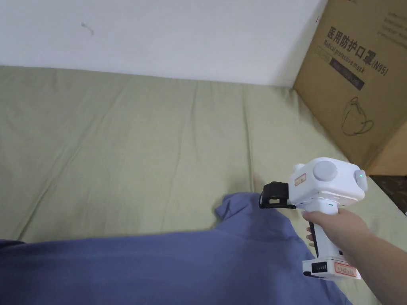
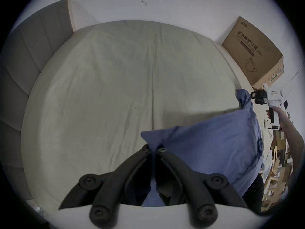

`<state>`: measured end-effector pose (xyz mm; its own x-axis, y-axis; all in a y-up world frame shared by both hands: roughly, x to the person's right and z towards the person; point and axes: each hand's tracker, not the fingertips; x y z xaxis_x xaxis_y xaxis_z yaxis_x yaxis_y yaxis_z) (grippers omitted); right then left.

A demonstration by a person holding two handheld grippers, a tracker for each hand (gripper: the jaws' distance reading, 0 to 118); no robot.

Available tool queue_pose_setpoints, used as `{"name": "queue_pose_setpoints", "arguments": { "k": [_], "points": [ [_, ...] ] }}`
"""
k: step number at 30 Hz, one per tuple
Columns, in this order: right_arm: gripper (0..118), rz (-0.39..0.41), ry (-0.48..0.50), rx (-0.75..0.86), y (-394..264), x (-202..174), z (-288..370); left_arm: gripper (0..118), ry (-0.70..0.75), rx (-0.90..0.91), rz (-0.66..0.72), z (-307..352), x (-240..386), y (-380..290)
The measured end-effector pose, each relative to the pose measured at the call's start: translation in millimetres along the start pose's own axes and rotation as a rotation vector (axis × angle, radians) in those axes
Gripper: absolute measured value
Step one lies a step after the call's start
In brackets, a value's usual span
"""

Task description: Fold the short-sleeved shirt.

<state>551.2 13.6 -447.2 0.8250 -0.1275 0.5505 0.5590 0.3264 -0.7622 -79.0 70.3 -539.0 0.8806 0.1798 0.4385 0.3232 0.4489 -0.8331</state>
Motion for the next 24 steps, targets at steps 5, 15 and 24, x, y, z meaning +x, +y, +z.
{"name": "queue_pose_setpoints", "arguments": {
  "k": [5, 15, 24],
  "points": [
    [106, 0.095, -0.015, -0.063, -8, -12, -18, 3, -0.002, -0.015, 0.009, -7, -3, -3],
    [0, 0.109, 0.026, 0.094, -26, -11, 51, 3, -0.039, 0.007, 0.078, 5, -9, 1],
    [0, 0.030, 0.097, 0.261, -63, 6, 171, 3, -0.058, 0.113, 0.056, 76, 9, 3]
  ]
}}
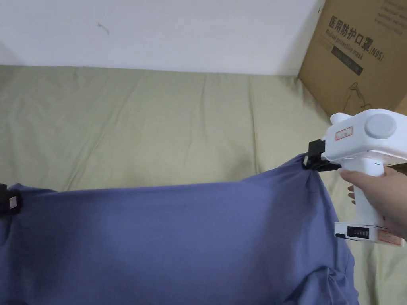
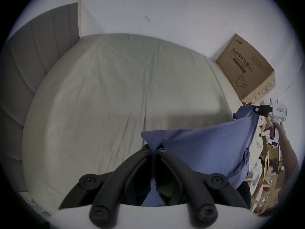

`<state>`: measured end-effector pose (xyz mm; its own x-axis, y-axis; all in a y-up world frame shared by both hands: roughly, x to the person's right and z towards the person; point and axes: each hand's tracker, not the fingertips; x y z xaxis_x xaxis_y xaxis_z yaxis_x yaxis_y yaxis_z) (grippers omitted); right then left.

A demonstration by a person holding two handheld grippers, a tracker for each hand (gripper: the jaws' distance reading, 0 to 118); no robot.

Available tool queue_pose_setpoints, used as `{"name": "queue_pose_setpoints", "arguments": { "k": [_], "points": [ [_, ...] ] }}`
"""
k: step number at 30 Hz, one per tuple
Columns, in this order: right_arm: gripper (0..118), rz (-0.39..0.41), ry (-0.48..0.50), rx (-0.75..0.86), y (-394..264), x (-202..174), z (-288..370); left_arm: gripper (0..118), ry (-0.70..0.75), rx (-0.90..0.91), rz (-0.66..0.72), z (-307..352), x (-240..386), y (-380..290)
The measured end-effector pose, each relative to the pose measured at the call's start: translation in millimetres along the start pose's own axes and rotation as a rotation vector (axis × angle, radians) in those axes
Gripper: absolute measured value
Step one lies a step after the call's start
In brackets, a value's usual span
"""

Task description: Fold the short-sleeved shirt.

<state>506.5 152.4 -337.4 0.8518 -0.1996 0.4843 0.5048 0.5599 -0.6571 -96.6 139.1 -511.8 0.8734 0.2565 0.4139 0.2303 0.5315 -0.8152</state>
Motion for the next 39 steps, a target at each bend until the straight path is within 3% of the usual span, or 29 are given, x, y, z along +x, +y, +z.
{"name": "queue_pose_setpoints", "arguments": {
  "k": [11, 18, 22, 32, 39],
  "points": [
    [0, -0.032, 0.070, 0.174, -27, 11, 121, 3, -0.049, 0.124, 0.012, 73, 13, -9],
    [0, -0.018, 0.077, 0.190, -46, 15, 147, 3, -0.048, 0.121, -0.022, 86, 16, -21],
    [0, -0.032, 0.074, 0.140, -89, 30, 146, 3, -0.075, 0.074, -0.010, 79, 13, -35],
    [0, -0.245, 0.076, -0.104, -255, 87, 101, 3, -0.049, -0.124, -0.033, 23, -22, -134],
    [0, -0.274, 0.037, -0.162, -307, 111, 76, 3, -0.072, -0.187, 0.012, 16, -38, -187]
  ]
}}
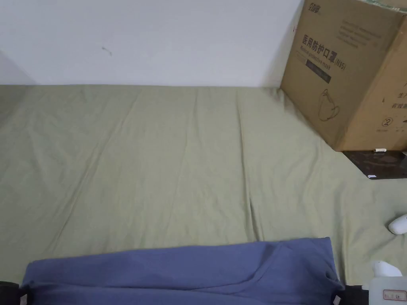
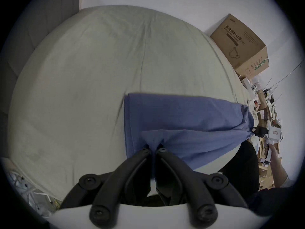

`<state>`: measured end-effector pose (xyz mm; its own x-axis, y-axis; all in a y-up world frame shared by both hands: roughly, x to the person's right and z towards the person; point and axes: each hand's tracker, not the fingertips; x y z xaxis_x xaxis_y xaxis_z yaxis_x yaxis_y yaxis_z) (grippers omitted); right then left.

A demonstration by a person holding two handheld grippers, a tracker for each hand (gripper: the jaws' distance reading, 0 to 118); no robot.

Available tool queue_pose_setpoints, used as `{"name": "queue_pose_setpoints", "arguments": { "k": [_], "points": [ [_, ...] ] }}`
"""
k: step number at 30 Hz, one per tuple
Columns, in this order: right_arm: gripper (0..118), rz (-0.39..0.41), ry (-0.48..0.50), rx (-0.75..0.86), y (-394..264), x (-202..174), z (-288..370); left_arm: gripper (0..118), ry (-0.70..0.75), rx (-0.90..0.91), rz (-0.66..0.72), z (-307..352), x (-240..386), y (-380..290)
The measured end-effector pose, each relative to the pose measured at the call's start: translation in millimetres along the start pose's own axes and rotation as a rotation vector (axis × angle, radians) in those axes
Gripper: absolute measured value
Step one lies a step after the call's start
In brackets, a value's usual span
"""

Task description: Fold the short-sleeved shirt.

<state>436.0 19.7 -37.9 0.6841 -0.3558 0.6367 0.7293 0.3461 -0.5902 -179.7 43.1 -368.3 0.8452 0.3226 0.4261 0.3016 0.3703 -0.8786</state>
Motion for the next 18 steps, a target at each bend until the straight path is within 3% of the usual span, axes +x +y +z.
{"name": "queue_pose_setpoints", "arguments": {
  "k": [1, 2, 3, 4, 5, 6, 7, 10, 13, 16, 17, 18],
  "points": [
    [1, 0.000, -0.001, 0.008, -1, -5, 3, 3, -0.013, -0.001, 0.027, 0, -2, -2],
    [12, 0.007, -0.009, 0.019, 0, -8, 4, 5, -0.021, 0.009, 0.044, 2, -2, -3],
    [31, 0.029, -0.049, 0.031, 3, -13, 7, 13, -0.014, 0.022, 0.045, 6, -1, -4],
    [58, 0.065, -0.092, 0.046, 6, -20, 10, 28, 0.025, 0.051, 0.033, 12, 5, -4],
    [93, 0.096, -0.112, 0.071, 4, -31, 17, 60, 0.074, 0.080, 0.004, 18, 10, -3],
    [107, 0.111, -0.116, 0.109, 6, -40, 24, 91, 0.096, 0.104, -0.020, 23, 16, -2],
    [113, 0.138, -0.111, 0.154, 8, -51, 31, 114, 0.095, 0.136, -0.036, 30, 23, -1],
    [114, 0.221, -0.092, 0.261, 8, -96, 54, 117, 0.128, 0.241, -0.069, 54, 51, 3],
    [113, 0.296, -0.161, 0.345, 3, -144, 62, 117, 0.241, 0.340, -0.106, 64, 85, 2],
    [112, 0.324, -0.165, 0.358, -1, -182, 54, 113, 0.303, 0.403, -0.127, 62, 113, -2],
    [102, 0.326, -0.170, 0.364, -5, -192, 48, 101, 0.293, 0.407, -0.133, 61, 121, -3],
    [81, 0.335, -0.164, 0.359, -6, -201, 44, 79, 0.280, 0.412, -0.140, 59, 128, -2]
  ]
}}
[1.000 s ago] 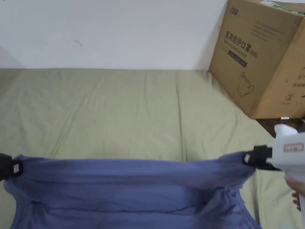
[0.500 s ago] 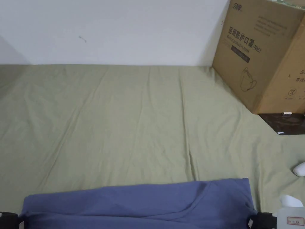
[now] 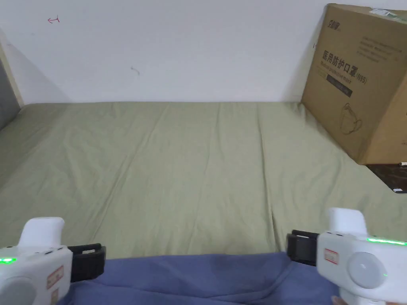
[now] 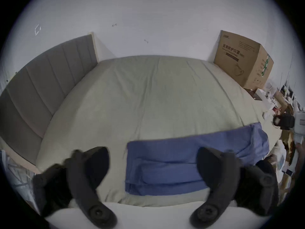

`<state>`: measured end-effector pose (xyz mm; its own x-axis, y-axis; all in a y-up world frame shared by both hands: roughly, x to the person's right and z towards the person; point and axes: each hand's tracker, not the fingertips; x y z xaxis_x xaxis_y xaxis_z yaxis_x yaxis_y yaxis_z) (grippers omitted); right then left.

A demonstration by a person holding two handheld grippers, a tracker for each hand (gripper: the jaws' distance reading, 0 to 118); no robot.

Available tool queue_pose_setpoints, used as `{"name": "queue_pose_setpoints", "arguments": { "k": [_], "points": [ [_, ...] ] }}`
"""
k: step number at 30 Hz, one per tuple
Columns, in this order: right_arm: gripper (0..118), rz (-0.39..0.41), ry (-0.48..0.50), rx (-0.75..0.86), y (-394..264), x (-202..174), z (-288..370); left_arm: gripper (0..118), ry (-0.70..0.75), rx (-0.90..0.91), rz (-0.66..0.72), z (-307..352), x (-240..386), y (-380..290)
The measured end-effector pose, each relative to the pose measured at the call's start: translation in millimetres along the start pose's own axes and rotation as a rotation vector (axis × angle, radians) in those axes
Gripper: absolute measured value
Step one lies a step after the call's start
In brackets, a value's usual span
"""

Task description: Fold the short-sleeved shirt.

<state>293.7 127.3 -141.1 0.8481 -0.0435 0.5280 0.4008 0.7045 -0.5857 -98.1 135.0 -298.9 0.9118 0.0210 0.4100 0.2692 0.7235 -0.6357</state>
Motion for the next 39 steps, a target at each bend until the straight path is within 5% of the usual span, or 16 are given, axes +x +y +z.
{"name": "queue_pose_setpoints", "arguments": {
  "k": [2, 4, 14, 20, 22, 24, 26, 27, 31, 34, 39],
  "points": [
    [0, 0.047, 0.003, -0.020, 1, -22, -7, 0, -0.016, 0.006, -0.008, -7, 7, -2],
    [0, 0.108, -0.030, -0.039, -3, -38, -16, 0, 0.027, -0.012, -0.009, -13, 19, -4],
    [0, 0.113, -0.100, -0.012, -2, -79, -35, 0, 0.009, -0.075, 0.124, -36, -29, -17],
    [0, 0.111, -0.104, -0.011, 5, -104, -51, 2, -0.541, -0.255, 0.487, -84, -134, -34],
    [0, 0.127, -0.080, -0.022, 5, -114, -57, 20, -0.632, -0.276, 0.546, -97, -154, -43],
    [0, 0.141, -0.061, -0.036, 4, -121, -61, 76, -0.683, -0.288, 0.569, -109, -170, -51],
    [0, 0.147, 0.009, -0.079, 2, -126, -64, 111, -0.767, -0.319, 0.643, -124, -180, -59],
    [0, 0.138, 0.034, -0.101, 2, -126, -65, 117, -0.793, -0.344, 0.687, -133, -184, -63],
    [0, 0.136, 0.041, -0.131, 3, -123, -67, 118, -0.828, -0.374, 0.766, -164, -190, -75],
    [0, 0.101, 0.065, -0.160, 7, -117, -69, 118, -1.045, -0.377, 0.824, -182, -175, -76],
    [0, 0.100, 0.070, -0.171, 12, -112, -68, 118, -1.154, -0.468, 0.757, -208, -139, -71]
  ]
}}
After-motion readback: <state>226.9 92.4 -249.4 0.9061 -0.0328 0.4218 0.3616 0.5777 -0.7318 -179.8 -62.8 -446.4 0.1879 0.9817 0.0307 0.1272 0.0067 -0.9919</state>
